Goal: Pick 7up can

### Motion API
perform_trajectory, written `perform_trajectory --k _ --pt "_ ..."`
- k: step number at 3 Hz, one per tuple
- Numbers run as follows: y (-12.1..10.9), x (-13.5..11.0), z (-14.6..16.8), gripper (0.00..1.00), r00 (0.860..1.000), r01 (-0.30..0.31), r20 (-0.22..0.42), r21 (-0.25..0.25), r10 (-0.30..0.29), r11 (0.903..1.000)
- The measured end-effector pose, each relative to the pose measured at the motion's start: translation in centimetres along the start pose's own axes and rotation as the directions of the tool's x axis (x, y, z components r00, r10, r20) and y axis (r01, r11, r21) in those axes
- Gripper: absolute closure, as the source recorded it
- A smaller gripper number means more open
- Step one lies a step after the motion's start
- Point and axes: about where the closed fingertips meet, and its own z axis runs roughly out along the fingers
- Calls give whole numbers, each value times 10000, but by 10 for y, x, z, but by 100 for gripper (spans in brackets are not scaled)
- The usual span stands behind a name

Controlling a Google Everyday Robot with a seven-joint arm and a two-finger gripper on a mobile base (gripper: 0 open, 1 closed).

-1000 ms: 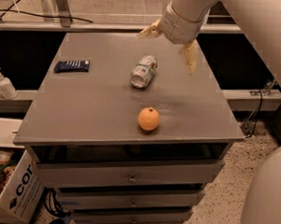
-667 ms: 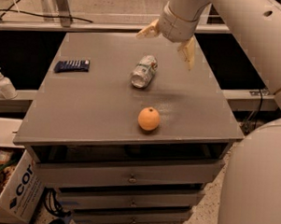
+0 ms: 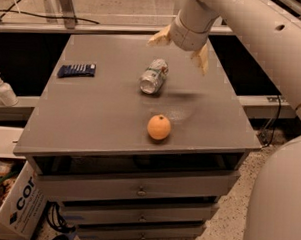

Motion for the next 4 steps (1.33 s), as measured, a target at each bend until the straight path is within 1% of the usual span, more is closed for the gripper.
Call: perform_trajectory --k 1,2,3,4 --pt "0 -2 24 0 9980 262 -573 28 -260 9997" --pt "0 -6 45 0 9943 394 -988 -116 -404 9992" --pt "-5 -7 60 0 9881 445 -1454 -451 -507 9980" --pt "-15 -7 69 0 9817 428 -1810 -904 -587 9950"
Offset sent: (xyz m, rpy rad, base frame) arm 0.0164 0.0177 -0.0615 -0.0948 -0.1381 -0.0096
